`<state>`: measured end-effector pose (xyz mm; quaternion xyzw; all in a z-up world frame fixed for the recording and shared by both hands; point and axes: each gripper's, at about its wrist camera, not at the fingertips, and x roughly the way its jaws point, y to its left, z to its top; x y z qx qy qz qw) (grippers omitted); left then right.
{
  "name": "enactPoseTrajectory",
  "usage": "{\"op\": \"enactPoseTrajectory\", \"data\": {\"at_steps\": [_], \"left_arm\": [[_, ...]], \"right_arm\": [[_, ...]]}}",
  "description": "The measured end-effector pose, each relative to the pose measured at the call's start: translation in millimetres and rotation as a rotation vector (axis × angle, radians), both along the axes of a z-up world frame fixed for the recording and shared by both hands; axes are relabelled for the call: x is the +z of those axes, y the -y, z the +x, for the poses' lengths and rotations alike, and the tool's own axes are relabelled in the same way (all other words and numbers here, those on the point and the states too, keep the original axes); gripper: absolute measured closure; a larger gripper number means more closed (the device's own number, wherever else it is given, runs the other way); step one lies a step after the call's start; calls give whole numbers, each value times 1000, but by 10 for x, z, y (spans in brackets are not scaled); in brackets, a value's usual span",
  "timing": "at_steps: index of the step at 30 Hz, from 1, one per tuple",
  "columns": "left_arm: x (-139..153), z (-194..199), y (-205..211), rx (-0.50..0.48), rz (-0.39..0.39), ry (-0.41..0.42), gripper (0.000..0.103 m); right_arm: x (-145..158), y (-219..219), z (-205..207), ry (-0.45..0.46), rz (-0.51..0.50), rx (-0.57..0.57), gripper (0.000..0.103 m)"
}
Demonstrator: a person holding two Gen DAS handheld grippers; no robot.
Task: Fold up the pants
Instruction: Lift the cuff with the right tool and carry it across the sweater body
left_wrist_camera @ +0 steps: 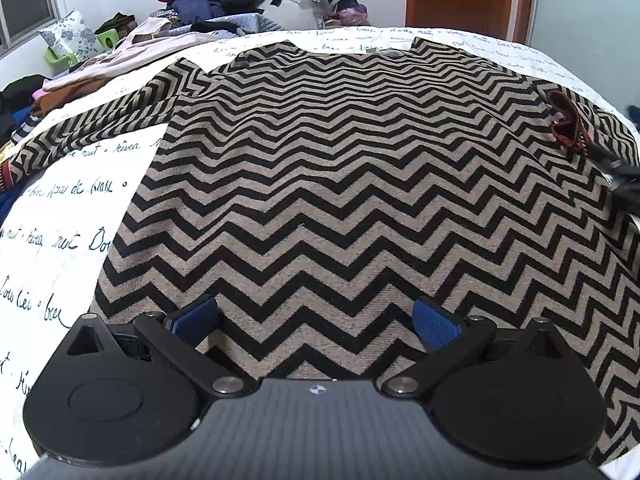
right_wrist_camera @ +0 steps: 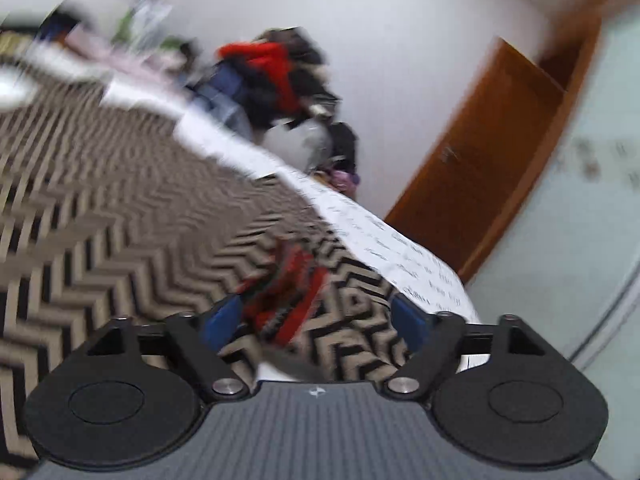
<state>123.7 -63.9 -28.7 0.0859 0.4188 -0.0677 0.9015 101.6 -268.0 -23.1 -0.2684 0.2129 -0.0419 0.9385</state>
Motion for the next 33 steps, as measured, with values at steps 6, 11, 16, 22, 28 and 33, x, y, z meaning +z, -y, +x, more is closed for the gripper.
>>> {"op": "enactPoseTrajectory", "data": {"at_steps": [6, 11, 16, 22, 28, 33], "left_arm": [[22, -9, -13, -7, -3, -3, 0], [67, 115, 37, 1, 51, 60, 0], [167, 208, 52, 10, -12, 52, 0], [219, 365, 138, -37, -14, 27, 2], [525, 777, 184, -36, -262, 62, 2], [647, 1013, 237, 19, -281, 113, 3]], "right_arm": [[-292, -213, 275, -71, -132, -11, 56], [-254, -120, 267, -29, -50, -30, 74], [-206, -61, 300, -10, -41, -5, 96], [206, 172, 162, 43, 253, 14, 97], [670, 260, -54, 111, 524, 133, 97], [714, -83, -23, 73, 508, 241, 97]]}}
